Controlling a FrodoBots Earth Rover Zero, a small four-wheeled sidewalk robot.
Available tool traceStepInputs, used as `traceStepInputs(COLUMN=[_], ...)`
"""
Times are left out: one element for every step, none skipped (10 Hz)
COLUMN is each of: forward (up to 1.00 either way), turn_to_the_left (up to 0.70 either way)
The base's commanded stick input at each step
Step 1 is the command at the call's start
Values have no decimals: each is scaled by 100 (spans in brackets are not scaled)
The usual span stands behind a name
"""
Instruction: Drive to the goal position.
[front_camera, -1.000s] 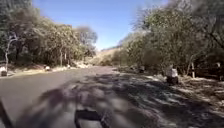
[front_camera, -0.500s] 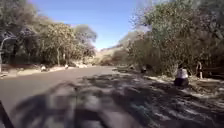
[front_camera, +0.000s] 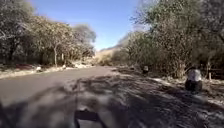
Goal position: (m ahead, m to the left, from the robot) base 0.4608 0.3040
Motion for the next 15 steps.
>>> traceStepInputs(forward=[100, 100, 98, 56, 14, 0, 0, 0, 0, 0, 0, 0, 0, 0, 100], turn_to_the_left=[0, 0, 0, 0, 0, 0, 0, 0, 0, 0, 0, 0, 0, 0, 0])
